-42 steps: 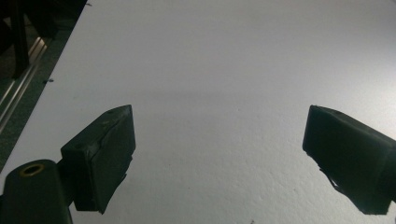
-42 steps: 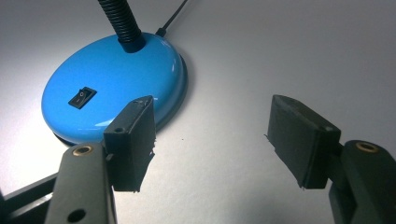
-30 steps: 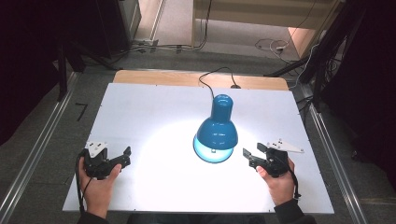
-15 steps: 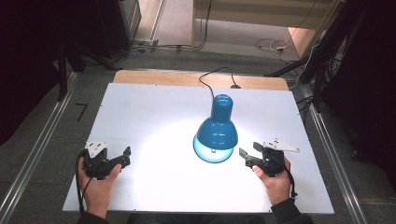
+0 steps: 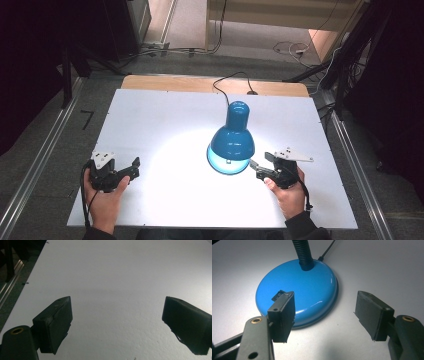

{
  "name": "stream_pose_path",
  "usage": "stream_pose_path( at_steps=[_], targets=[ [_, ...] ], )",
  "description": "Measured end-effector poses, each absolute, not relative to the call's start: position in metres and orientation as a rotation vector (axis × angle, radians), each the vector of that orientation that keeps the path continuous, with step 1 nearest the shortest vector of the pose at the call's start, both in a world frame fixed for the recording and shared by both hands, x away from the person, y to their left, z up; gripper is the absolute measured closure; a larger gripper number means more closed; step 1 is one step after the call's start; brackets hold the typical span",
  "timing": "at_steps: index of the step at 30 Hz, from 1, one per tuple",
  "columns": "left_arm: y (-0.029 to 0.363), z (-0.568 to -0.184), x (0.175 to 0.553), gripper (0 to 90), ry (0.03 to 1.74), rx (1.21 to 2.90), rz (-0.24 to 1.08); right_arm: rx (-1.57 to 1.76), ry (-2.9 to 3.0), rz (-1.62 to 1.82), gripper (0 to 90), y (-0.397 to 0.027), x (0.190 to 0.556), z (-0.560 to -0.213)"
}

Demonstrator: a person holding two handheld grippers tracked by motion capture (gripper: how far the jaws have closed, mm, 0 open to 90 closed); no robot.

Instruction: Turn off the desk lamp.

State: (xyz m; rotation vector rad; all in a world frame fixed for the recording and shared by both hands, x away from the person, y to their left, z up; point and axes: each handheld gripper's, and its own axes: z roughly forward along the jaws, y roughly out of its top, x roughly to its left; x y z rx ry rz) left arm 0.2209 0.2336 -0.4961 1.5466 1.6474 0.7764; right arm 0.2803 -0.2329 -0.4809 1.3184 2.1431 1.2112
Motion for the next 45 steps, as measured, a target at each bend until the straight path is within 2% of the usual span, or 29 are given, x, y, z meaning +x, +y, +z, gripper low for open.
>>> stream_pose_path(
  at_steps=[45],
  targets=[
    [0.235, -0.495, 0.22, 10.3, 1.646, 1.542, 0.772, 1.281, 2.186, 1.218, 33.3, -0.207, 0.287, -0.489]
  ],
)
